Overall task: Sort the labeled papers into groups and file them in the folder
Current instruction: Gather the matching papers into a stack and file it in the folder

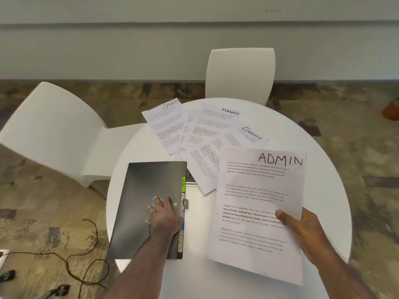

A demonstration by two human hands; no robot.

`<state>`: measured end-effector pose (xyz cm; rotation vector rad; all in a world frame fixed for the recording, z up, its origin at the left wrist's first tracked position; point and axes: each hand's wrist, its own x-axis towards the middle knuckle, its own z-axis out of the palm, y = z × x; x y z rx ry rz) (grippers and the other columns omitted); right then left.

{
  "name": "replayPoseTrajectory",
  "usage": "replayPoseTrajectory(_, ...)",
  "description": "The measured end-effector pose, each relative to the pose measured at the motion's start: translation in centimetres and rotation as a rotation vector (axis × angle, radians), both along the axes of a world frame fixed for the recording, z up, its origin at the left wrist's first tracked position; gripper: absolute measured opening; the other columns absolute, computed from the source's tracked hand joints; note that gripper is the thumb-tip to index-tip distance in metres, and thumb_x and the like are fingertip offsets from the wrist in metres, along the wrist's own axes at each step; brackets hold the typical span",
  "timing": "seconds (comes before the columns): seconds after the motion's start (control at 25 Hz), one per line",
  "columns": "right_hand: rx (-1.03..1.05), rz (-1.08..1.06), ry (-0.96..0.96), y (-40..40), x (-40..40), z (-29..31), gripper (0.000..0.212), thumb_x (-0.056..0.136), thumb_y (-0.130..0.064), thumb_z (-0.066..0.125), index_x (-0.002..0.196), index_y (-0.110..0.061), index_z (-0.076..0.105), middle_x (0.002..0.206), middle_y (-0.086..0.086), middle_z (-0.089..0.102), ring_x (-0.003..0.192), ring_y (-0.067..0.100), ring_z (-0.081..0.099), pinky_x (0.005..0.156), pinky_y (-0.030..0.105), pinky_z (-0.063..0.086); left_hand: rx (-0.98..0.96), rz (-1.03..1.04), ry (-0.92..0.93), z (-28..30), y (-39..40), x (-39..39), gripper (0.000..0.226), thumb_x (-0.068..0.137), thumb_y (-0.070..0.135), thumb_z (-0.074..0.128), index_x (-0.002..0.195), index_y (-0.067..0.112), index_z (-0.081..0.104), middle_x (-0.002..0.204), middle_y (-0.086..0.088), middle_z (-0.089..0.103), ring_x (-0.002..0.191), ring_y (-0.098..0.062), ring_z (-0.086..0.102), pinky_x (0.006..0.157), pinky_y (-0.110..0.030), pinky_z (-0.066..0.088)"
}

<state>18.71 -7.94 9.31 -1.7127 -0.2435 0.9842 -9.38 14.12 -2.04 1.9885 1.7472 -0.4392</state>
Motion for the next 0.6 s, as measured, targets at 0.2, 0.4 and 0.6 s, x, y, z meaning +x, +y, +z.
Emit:
replayPoseTrajectory(0.2, -0.02, 0.022, 0.001, 0.3, -0.3, -0.5, 0.027, 0.085, -0.008, 0.072, 0.112, -0.01, 0.07, 0.102, 0.008, 0.077, 0.093, 0.03, 0.074, 0.093, 0.053, 0.054, 0.012, -0.1, 0.033, 0.2, 0.1, 0.2, 0.074, 0.091, 0.033, 0.053, 0.154, 0.016, 0.017, 0.165, -0.015, 0.01, 0.138, -0.044, 0.037, 0.105, -0.045, 0.042)
replayPoseTrajectory(0.4, -0.005, 0.05, 0.036, 1.4, -1.3, -0.6, 0.025, 0.087, -0.006, 0.07, 0.11, -0.012, 0.07, 0.101, 0.006, 0.078, 0.092, 0.027, 0.075, 0.09, 0.048, 0.055, 0.005, -0.303, 0.032, 2.5, 1.3, -0.1, 0.066, 0.094, 0.005, 0.048, 0.152, 0.019, 0.02, 0.167, -0.005, 0.006, 0.102, -0.029, 0.069, 0.077, -0.04, 0.059)
replayPoseTrajectory(0.6, 0.01, 0.099, 0.069, 3.2, -2.6, -1.1, 0.027, 0.088, -0.005, 0.069, 0.113, -0.013, 0.069, 0.103, 0.004, 0.077, 0.095, 0.026, 0.074, 0.086, 0.042, 0.056, 0.103, -0.138, -0.083, 6.6, 3.2, -0.4, 0.021, 0.099, 0.014, 0.047, 0.118, 0.013, 0.054, 0.132, -0.008, 0.054, 0.103, -0.024, 0.066, 0.083, -0.034, 0.057)
